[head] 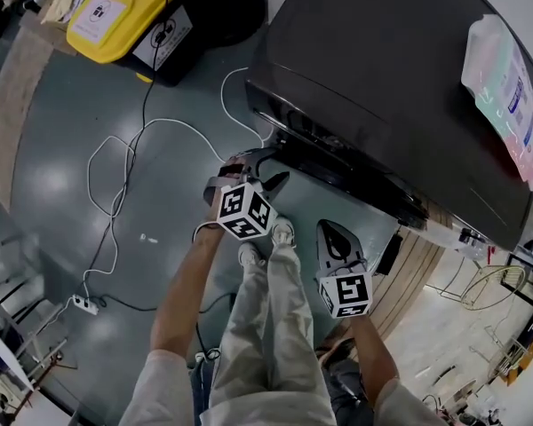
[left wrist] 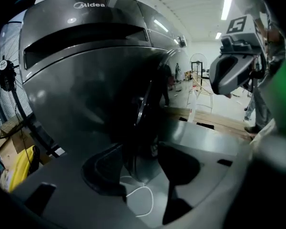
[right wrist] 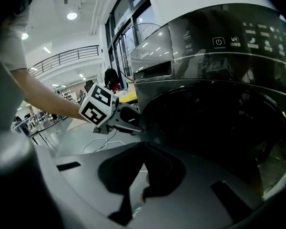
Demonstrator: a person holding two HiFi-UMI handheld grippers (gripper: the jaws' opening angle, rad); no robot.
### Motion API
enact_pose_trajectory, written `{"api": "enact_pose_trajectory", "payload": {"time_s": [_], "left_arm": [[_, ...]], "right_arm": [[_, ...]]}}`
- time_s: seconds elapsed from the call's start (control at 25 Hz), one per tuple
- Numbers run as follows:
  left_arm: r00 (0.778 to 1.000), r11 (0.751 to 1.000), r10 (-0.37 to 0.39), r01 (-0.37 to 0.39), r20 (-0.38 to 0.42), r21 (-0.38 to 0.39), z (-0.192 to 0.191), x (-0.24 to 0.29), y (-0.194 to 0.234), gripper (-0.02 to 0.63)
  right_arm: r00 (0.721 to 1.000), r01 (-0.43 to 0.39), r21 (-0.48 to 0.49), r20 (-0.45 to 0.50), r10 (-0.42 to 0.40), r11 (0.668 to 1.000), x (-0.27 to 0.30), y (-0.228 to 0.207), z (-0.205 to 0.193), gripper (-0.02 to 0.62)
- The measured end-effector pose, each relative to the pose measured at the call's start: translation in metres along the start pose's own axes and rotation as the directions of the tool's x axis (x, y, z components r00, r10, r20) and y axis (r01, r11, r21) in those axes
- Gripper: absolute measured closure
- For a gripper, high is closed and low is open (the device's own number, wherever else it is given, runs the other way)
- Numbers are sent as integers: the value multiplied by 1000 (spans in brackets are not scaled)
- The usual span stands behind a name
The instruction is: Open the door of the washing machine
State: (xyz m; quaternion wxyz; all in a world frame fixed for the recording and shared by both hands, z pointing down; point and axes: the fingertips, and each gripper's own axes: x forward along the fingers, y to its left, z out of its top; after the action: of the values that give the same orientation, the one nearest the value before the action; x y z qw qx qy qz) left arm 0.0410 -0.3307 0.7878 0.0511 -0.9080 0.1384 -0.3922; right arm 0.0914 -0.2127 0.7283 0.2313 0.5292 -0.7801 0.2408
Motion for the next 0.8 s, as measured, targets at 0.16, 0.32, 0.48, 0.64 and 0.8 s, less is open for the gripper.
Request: {"api": "enact_pose_trajectory", "payload": {"time_s": [0.16, 0.32, 0.48, 0.64, 0.8], "left_arm": [[1000, 999, -28, 28, -6, 28, 3, 8, 0, 407], [998, 997, -55, 56, -12, 55, 3, 10, -2, 407], [996, 993, -83, 85, -26, 82, 4, 12, -4, 413], [995, 991, -90, 93, -31, 96, 3, 11, -5, 419], [995, 991, -89, 92, -36, 98, 3, 10, -5, 423]], "right_arm": [[1000, -6, -2, -8, 6, 1000, 2, -1, -3, 597], [1000, -7, 1, -16, 7, 1000, 2, -3, -6, 597], [1000, -5, 4, -13, 5, 1000, 3, -2, -4, 597], [1000, -7, 6, -11, 7, 1000, 4, -1, -4, 597], [1000, -7, 9, -14, 7, 1000, 3, 0, -5, 597]]}}
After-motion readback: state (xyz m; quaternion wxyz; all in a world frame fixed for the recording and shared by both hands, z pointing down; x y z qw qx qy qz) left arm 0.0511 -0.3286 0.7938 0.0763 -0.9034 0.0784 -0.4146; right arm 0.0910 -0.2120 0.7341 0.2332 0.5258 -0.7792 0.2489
